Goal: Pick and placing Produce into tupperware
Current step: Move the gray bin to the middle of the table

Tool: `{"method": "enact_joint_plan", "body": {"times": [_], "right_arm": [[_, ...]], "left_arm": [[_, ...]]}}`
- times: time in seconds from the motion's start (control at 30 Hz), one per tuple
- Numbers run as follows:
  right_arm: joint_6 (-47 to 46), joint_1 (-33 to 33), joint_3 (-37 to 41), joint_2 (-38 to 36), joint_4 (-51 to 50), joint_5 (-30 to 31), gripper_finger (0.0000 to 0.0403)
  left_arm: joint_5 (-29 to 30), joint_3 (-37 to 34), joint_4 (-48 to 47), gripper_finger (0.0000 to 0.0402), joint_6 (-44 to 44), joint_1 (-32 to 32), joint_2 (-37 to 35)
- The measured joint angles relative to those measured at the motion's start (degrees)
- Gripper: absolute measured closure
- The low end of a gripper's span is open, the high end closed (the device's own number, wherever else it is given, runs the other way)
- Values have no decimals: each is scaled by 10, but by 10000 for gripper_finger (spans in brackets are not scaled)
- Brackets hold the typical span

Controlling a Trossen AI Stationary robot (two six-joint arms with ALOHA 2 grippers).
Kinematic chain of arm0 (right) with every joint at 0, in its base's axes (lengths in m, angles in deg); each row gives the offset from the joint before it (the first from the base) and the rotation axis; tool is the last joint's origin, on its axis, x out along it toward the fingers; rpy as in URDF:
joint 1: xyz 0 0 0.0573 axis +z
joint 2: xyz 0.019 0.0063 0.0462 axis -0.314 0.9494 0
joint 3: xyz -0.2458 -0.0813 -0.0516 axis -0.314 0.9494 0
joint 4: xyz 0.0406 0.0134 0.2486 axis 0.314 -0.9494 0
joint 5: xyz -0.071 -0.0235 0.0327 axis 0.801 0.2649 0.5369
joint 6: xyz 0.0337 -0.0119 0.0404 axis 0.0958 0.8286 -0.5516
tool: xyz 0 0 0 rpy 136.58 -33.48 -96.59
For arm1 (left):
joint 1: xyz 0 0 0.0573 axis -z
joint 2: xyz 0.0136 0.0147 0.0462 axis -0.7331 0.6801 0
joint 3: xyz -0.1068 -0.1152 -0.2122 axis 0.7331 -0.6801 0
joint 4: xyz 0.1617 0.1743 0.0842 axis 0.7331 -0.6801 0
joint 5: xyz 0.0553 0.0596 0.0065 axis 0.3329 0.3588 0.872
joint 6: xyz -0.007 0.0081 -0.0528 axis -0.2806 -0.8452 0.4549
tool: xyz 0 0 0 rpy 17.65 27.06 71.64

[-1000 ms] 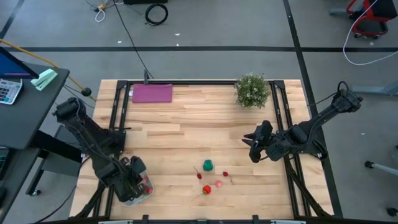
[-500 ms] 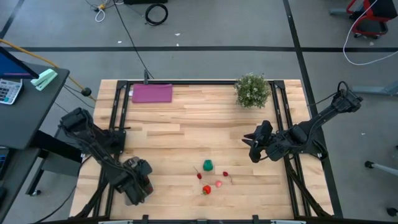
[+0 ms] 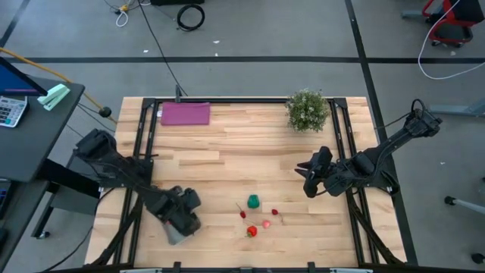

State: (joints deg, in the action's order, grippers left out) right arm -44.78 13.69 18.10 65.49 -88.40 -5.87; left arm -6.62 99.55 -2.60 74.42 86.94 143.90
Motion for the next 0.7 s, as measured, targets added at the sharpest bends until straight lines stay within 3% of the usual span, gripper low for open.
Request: {"method": "enact_joint_plan", "body": {"times": [0.37, 0.47, 0.7], "right_arm": [[5, 0, 0, 0, 8, 21, 298], [17, 0, 0, 0, 8, 20, 298], [55, 6, 0, 20, 39, -14, 298]], "left_arm": [[15, 0, 232, 206, -290, -175, 0], [16, 0, 272, 207, -314, -212, 0], [-6, 0, 267, 223, -316, -251, -2]]}}
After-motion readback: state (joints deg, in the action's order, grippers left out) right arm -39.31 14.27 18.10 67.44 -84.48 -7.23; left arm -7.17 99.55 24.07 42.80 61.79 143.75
